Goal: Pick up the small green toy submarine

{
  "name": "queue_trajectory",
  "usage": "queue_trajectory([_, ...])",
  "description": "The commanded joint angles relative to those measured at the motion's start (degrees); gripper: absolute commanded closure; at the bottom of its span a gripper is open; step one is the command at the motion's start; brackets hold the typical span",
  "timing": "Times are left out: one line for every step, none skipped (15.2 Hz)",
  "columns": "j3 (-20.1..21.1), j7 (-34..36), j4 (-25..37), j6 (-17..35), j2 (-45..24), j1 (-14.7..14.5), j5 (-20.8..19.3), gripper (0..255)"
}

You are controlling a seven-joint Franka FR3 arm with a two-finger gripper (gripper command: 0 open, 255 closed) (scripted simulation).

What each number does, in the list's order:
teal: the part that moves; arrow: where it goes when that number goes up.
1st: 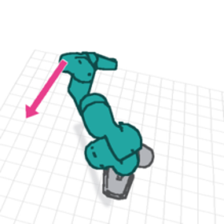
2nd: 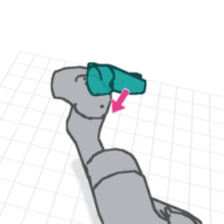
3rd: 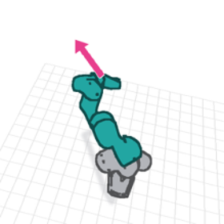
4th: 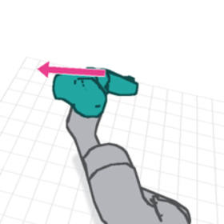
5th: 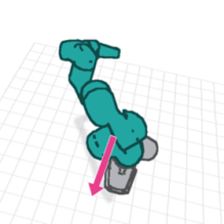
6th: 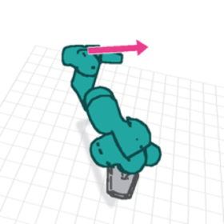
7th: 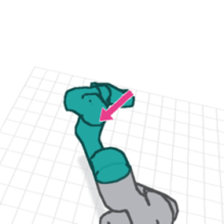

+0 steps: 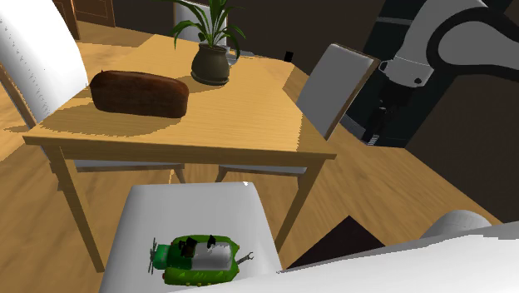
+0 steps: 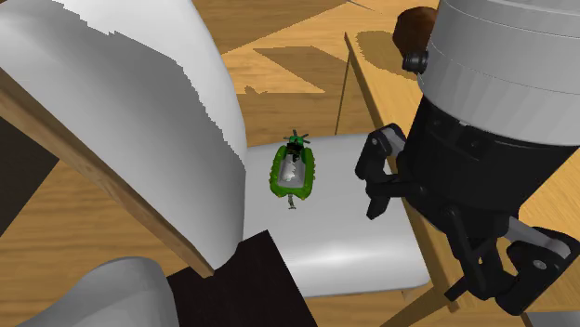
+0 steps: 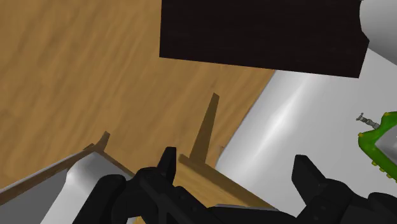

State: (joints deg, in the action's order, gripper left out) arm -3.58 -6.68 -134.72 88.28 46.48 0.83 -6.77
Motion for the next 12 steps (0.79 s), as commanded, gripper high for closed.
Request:
queue_trajectory([0.0, 0.0, 0.0, 0.0, 0.0, 0.0, 0.0, 0])
queue_trajectory([0.9, 1.0, -0.9, 1.0, -0.4, -0.4, 0.7, 0])
queue_trajectory([1.8, 2.0, -1.8, 2.0, -0.8, -0.9, 1.5, 0])
queue_trajectory([2.6, 2.9, -2.6, 3.1, -1.3, -1.4, 2.2, 0])
queue_trajectory([3.5, 3.9, -3.3, 4.2, -1.8, -1.8, 2.9, 0])
queue_trajectory([4.4, 4.8, -4.0, 5.3, -2.4, -2.3, 3.6, 0])
queue_trajectory([5.3, 5.8, -4.6, 6.4, -3.1, -2.8, 4.4, 0])
queue_trajectory([6.2, 6.7, -5.2, 7.5, -3.9, -3.3, 5.1, 0])
queue_trajectory([7.1, 7.7, -5.7, 8.7, -4.7, -3.7, 5.8, 0])
queue_trajectory([8.0, 8.6, -6.1, 9.8, -5.7, -4.2, 6.5, 0])
queue_trajectory([9.0, 9.5, -6.5, 11.0, -6.6, -4.7, 7.1, 0])
queue_trajectory([9.9, 10.4, -6.8, 12.2, -7.7, -5.2, 7.8, 0])
